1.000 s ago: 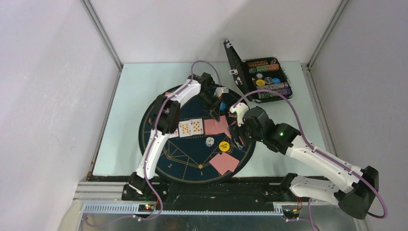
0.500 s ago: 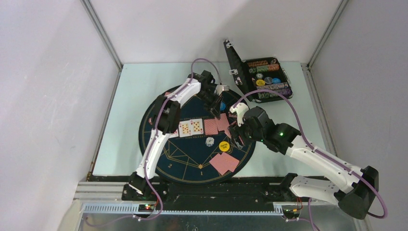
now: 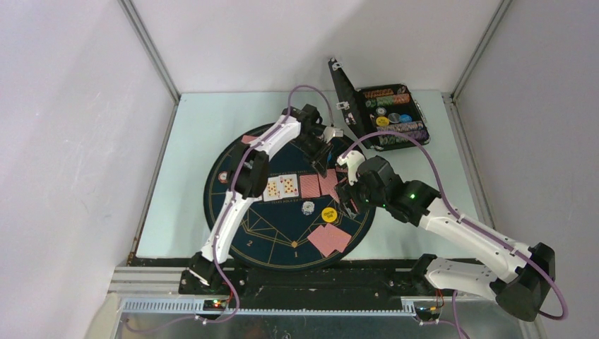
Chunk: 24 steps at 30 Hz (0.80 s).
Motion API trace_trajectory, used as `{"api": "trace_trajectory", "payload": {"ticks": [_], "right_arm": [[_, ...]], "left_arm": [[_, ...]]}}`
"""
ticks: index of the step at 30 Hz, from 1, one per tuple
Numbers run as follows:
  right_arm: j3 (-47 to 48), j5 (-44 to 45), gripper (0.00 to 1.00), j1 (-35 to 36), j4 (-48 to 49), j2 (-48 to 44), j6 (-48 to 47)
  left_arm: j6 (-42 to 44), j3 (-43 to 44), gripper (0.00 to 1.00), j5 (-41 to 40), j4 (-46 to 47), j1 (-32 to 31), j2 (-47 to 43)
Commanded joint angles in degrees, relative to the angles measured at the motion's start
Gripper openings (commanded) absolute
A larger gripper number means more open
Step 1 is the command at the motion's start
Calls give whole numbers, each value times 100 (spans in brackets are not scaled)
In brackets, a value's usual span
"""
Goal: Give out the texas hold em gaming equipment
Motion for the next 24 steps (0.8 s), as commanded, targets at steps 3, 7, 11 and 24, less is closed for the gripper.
{"api": "trace_trajectory", "payload": {"ticks": [3,7,11,24], "right_arm": [[23,-19,0,-26,272,12,16],[20,-21,0,-27,265,14,16],[23,-24,0,-34,265,16,21],[22,-68,0,-45,257,-48,31]], "left_arm": [[196,231,25,-124,-34,-57,51],[268,231,26,-249,-51,-59,56],[222,269,31,-406,-35,-59,54],[-252,424,64,-1485,247,-59,-811]]}}
